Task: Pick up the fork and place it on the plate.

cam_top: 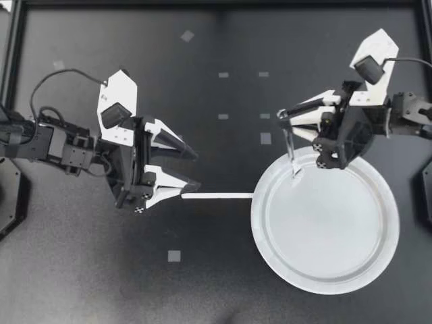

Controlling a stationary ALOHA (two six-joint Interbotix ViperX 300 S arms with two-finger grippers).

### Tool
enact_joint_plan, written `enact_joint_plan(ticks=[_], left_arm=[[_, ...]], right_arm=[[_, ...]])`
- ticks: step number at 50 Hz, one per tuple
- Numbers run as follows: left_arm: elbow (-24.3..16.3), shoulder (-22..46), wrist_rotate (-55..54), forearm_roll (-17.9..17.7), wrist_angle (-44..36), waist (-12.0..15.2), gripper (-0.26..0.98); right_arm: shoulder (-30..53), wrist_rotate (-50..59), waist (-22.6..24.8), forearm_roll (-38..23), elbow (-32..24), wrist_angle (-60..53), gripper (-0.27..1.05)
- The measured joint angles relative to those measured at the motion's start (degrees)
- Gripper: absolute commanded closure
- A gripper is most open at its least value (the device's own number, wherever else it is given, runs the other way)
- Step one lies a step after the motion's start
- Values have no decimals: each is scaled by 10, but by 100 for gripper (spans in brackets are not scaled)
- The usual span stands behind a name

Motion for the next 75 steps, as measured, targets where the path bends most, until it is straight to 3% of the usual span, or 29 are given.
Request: enact_joint_plan(ticks=[7,31,50,75], left_arm=[[3,0,0,0,-10,1,-3],[10,0,-3,0,-42,0,-3],[11,20,-4,0,-149,0,-3],[23,23,-3,2,-159,0,-3]], right_arm=[[9,2,-5,11,-3,10,77],[73,11,-87,24,2,76,77],[98,19,-164,24,15,93,77],[177,62,-167,20,17,123,76]])
